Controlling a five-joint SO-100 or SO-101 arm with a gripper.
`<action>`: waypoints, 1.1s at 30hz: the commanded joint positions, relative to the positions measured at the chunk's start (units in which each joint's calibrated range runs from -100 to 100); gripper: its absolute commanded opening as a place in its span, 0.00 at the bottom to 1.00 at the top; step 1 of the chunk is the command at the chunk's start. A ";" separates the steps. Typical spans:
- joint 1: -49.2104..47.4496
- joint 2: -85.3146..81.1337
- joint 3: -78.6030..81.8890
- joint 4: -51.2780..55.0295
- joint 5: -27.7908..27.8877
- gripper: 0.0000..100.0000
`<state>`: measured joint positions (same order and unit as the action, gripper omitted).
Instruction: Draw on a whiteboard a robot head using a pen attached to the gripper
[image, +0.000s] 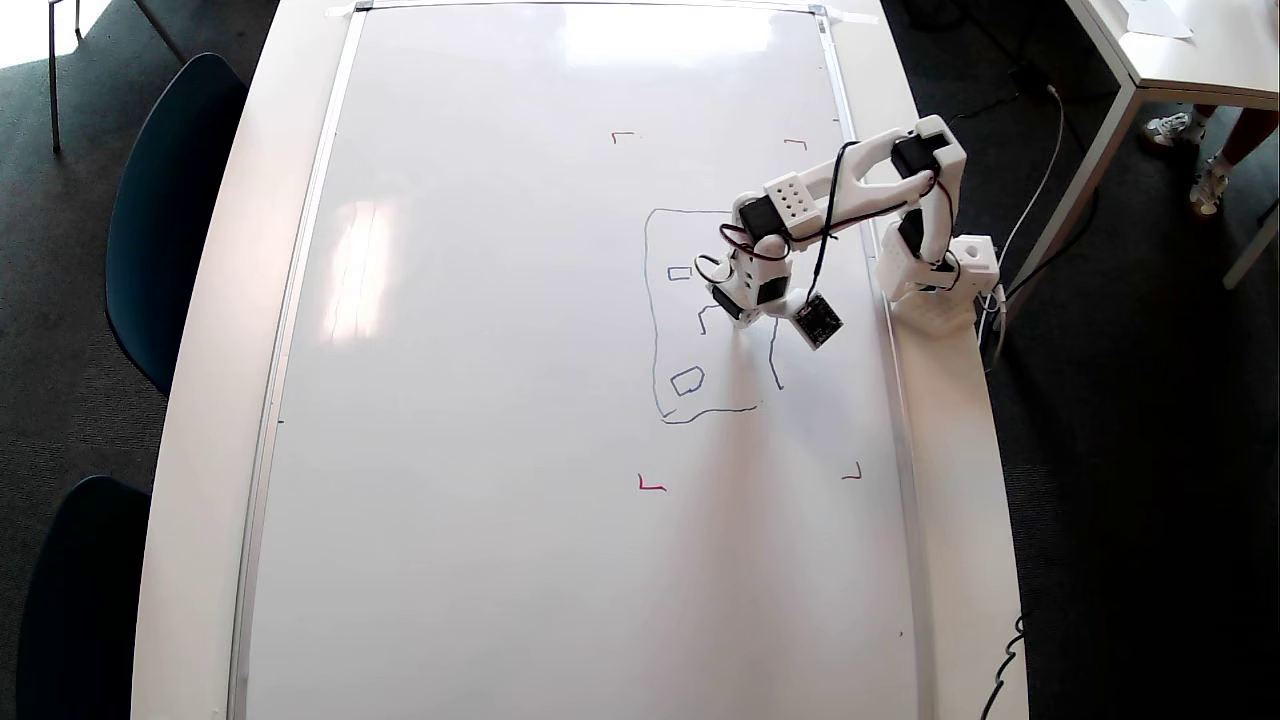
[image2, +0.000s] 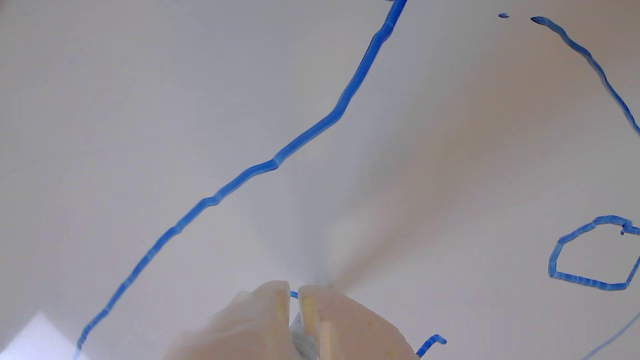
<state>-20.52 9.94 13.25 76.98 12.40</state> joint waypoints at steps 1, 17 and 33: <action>-1.31 -1.98 -0.99 -2.70 -1.04 0.01; -0.87 4.85 -9.62 -2.44 -2.37 0.01; 0.46 3.84 -12.52 -2.17 -2.37 0.01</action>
<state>-20.59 14.91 3.63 74.67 10.50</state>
